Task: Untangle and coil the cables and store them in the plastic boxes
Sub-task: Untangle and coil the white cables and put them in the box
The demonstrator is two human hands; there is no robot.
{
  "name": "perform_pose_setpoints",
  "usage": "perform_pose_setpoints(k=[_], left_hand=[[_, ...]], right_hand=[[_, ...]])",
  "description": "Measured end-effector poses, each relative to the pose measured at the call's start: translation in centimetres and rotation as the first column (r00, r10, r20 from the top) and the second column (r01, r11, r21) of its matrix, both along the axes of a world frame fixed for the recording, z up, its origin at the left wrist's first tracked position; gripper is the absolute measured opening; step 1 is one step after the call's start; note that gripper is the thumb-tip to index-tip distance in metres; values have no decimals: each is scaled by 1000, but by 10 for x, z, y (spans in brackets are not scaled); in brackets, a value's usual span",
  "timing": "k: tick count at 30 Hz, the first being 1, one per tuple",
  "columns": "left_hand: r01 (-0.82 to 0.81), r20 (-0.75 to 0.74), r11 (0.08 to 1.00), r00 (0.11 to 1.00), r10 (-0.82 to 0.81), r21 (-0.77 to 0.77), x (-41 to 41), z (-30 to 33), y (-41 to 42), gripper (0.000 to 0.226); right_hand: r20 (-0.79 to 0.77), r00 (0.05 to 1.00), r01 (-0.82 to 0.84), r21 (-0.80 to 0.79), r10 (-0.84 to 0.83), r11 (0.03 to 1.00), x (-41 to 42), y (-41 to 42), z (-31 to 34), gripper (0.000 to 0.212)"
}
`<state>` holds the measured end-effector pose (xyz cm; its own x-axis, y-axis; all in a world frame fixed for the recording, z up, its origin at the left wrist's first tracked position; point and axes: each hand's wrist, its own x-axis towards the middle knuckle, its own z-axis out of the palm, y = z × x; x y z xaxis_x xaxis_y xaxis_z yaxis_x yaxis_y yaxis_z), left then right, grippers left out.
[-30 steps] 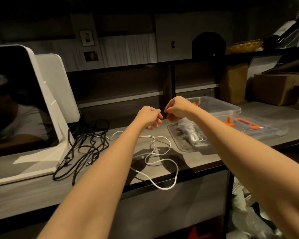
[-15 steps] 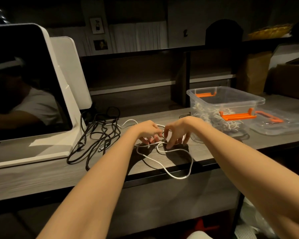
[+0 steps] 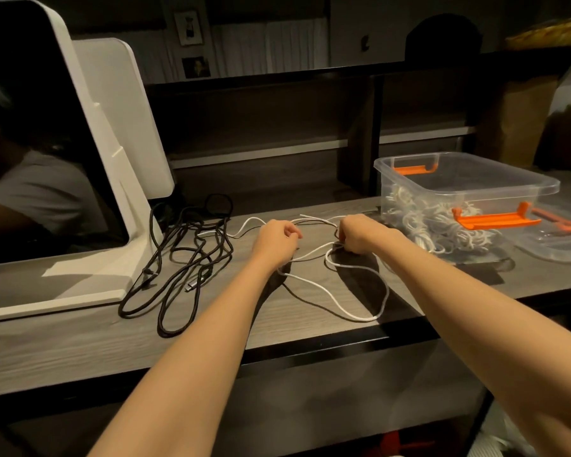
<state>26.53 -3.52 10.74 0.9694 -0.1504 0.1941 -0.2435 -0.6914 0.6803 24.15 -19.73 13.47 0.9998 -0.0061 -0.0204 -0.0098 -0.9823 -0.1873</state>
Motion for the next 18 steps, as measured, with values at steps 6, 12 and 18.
perform_pose_setpoints(k=[6, 12, 18], left_hand=[[-57, -56, 997, 997, 60, 58, 27, -11, -4, 21], [-55, -65, 996, 997, 50, -69, 47, -14, -27, 24], [-155, 123, 986, 979, 161, -57, 45, -17, -20, 39]], right_hand=[[104, 987, 110, 86, -119, 990, 30, -13, -8, 30], [215, 959, 124, 274, -186, 954, 53, -19, -24, 38], [308, 924, 8, 574, -225, 819, 57, -20, -34, 27]])
